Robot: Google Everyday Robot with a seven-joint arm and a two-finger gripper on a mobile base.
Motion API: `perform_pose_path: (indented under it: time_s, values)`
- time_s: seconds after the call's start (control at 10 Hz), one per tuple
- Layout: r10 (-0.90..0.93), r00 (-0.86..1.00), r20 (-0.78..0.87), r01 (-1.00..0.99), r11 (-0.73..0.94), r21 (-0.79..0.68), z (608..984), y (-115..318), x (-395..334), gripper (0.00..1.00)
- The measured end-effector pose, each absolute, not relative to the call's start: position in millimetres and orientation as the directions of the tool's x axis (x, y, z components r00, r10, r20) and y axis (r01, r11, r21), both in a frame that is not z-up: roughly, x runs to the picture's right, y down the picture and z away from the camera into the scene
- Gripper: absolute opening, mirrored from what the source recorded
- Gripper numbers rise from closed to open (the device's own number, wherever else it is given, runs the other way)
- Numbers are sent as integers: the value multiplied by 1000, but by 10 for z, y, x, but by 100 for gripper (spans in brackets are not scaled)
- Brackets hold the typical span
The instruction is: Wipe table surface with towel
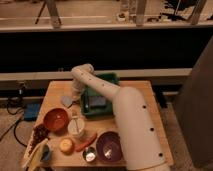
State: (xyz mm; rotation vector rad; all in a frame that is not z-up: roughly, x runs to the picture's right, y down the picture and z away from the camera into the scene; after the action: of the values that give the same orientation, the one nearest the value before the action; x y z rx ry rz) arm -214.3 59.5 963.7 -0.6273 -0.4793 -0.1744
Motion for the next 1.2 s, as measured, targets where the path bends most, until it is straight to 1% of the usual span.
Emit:
perform_pose_path:
  time_s: [0.3, 0.5, 0.8, 1.2]
  values:
    - [-1, 879, 478, 278, 814, -510, 9862, 255, -2277, 2]
    - [-8, 866, 500, 293, 818, -495, 9880, 132, -2521, 2]
    - [-49, 829, 557, 358, 811, -462, 9789, 169, -2945, 2]
    - [-137, 771, 622, 480, 766, -428, 9558, 474, -3267, 2]
